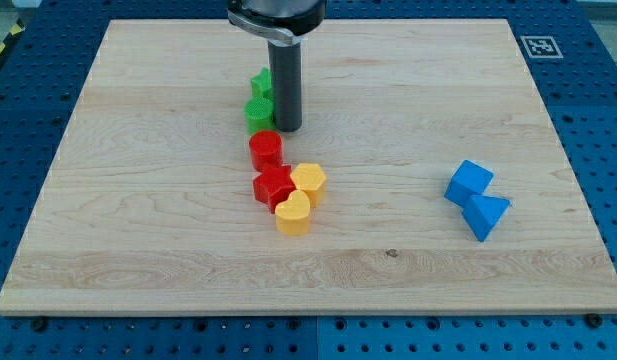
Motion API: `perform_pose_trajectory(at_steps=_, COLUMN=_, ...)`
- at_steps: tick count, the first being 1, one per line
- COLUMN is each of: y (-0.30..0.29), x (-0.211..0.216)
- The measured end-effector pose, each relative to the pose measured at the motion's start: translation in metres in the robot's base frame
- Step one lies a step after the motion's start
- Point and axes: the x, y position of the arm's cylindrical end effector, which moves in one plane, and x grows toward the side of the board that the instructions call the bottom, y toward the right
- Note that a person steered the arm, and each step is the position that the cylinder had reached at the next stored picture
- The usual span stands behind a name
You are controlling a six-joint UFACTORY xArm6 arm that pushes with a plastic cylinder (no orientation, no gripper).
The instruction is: Move the green star to the left side
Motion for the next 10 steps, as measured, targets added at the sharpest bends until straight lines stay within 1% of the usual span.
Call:
perform_pose_trajectory(at_steps=1, y=0.004, x=-0.021)
perform_pose_trajectory(at_steps=3, y=0.004, x=-0.043)
perform_pose_trajectory(at_steps=4, y=0.009, x=-0.055)
perform_pose_trajectory(at_steps=5, y=0.022, x=-0.078)
perform_pose_trajectory(at_steps=6, y=0.020, x=-0.083)
perform_pose_trajectory(at_steps=8, y=-0.023, x=-0.083)
perform_pose_trajectory(at_steps=9, y=-0.026, x=-0.083)
perform_pose_trajectory(at_steps=10, y=0.001, x=-0.089)
